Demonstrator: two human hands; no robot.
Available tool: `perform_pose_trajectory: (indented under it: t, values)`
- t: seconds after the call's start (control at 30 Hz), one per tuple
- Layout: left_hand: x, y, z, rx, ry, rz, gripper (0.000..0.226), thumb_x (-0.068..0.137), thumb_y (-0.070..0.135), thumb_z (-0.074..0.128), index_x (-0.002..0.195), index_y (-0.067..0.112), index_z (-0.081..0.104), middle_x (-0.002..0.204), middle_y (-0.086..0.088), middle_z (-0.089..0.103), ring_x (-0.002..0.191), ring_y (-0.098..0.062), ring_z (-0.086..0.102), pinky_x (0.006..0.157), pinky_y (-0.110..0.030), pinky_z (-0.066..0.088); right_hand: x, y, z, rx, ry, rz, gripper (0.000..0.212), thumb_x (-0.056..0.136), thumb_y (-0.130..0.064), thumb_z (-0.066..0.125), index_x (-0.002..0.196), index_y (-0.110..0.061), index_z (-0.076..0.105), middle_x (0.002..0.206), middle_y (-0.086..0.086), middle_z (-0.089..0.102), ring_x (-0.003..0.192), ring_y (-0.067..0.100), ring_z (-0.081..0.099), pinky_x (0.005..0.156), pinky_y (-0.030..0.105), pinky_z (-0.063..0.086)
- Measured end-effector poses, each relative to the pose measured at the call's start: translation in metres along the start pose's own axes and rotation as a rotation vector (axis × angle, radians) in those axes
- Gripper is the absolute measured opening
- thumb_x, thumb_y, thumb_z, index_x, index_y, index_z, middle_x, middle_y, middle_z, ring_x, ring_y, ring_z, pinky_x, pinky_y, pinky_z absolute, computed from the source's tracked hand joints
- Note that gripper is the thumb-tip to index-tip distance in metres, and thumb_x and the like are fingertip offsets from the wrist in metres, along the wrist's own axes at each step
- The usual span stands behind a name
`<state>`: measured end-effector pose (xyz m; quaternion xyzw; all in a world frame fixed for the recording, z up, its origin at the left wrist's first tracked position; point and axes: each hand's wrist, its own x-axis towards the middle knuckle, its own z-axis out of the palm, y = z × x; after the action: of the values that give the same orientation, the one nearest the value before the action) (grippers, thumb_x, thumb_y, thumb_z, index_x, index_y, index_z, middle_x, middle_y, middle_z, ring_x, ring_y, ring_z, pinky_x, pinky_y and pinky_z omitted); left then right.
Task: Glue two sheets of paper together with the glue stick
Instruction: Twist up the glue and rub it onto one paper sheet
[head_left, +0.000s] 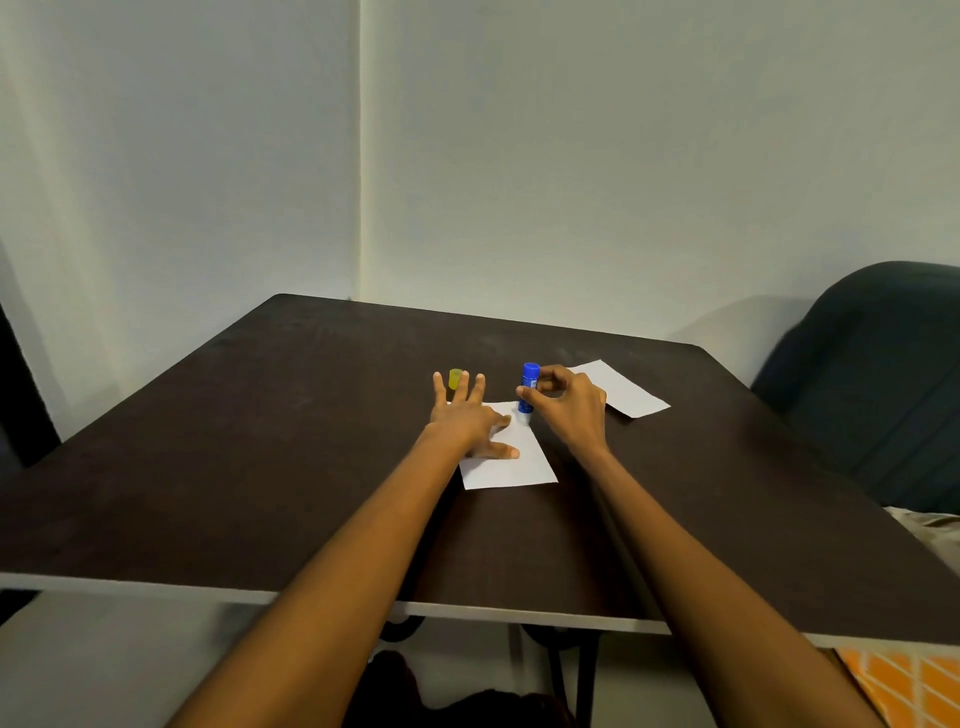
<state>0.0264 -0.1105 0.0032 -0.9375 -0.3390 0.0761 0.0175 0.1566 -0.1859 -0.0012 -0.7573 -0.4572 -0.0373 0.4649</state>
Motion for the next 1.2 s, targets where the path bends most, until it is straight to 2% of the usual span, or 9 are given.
perform_pose_trajectory:
  t: [0.17, 0.67, 0.8, 0.9, 1.0, 1.1, 1.2]
  values:
    - [-0.005, 0.002, -0.001, -0.021, -0.001, -0.014, 0.066, 0.085, 0.065, 0.040, 0.143, 0.037, 0.028, 0.157, -0.016, -0.012, 0.141, -0.040, -0.021, 0.104, -0.065, -0.018, -0.010, 0.002, -0.008, 0.019, -0.005, -0.007, 0.034, 0.077, -0.037, 0.074, 0.101, -0.014, 0.068, 0.090, 0.005, 0.074, 0.092, 0.021, 0.065, 0.096, 0.050, 0.043]
    - [-0.008, 0.006, 0.000, -0.041, 0.011, -0.073, 0.066, 0.085, 0.065, 0.040, 0.143, 0.037, 0.029, 0.157, -0.017, -0.010, 0.141, -0.039, -0.020, 0.104, -0.065, -0.017, -0.024, 0.002, -0.012, 0.079, -0.005, -0.022, 0.034, 0.077, -0.033, 0.074, 0.105, -0.013, 0.068, 0.096, 0.005, 0.072, 0.096, 0.019, 0.064, 0.094, 0.048, 0.047]
    - [-0.008, 0.006, 0.003, -0.059, 0.029, -0.093, 0.066, 0.084, 0.065, 0.042, 0.142, 0.037, 0.031, 0.157, -0.018, -0.010, 0.141, -0.039, -0.020, 0.104, -0.066, -0.017, -0.032, 0.004, -0.018, 0.058, -0.014, -0.039, 0.031, 0.077, -0.034, 0.073, 0.103, -0.017, 0.068, 0.090, -0.003, 0.069, 0.096, 0.014, 0.058, 0.091, 0.041, 0.046]
    - [-0.008, 0.007, 0.004, -0.049, 0.036, -0.113, 0.066, 0.084, 0.066, 0.041, 0.142, 0.036, 0.031, 0.157, -0.018, -0.010, 0.142, -0.038, -0.019, 0.103, -0.066, -0.017, -0.038, 0.007, -0.025, 0.067, -0.004, -0.037, 0.028, 0.076, -0.033, 0.073, 0.100, -0.019, 0.069, 0.082, -0.014, 0.060, 0.096, 0.017, 0.060, 0.086, 0.035, 0.047]
    - [-0.008, 0.008, 0.004, -0.038, 0.035, -0.116, 0.066, 0.085, 0.065, 0.041, 0.142, 0.036, 0.031, 0.157, -0.018, -0.010, 0.141, -0.039, -0.019, 0.103, -0.067, -0.017, -0.044, 0.007, -0.029, 0.096, 0.008, -0.043, 0.028, 0.076, -0.031, 0.073, 0.101, -0.019, 0.068, 0.079, -0.024, 0.055, 0.095, 0.015, 0.059, 0.088, 0.036, 0.048]
    - [-0.008, 0.009, 0.003, -0.039, 0.032, -0.127, 0.065, 0.085, 0.065, 0.041, 0.142, 0.035, 0.032, 0.157, -0.018, -0.009, 0.142, -0.039, -0.018, 0.103, -0.067, -0.016, -0.048, 0.006, -0.031, 0.095, -0.002, -0.050, 0.031, 0.077, -0.031, 0.073, 0.104, -0.018, 0.068, 0.082, -0.018, 0.058, 0.097, 0.015, 0.058, 0.090, 0.039, 0.048]
    - [-0.008, 0.009, 0.004, -0.038, 0.031, -0.138, 0.065, 0.084, 0.066, 0.040, 0.141, 0.035, 0.033, 0.157, -0.019, -0.006, 0.142, -0.039, -0.016, 0.103, -0.067, -0.016, -0.052, 0.007, -0.035, 0.109, 0.004, -0.049, 0.029, 0.076, -0.029, 0.074, 0.102, -0.017, 0.069, 0.079, -0.024, 0.054, 0.095, 0.015, 0.060, 0.088, 0.035, 0.049]
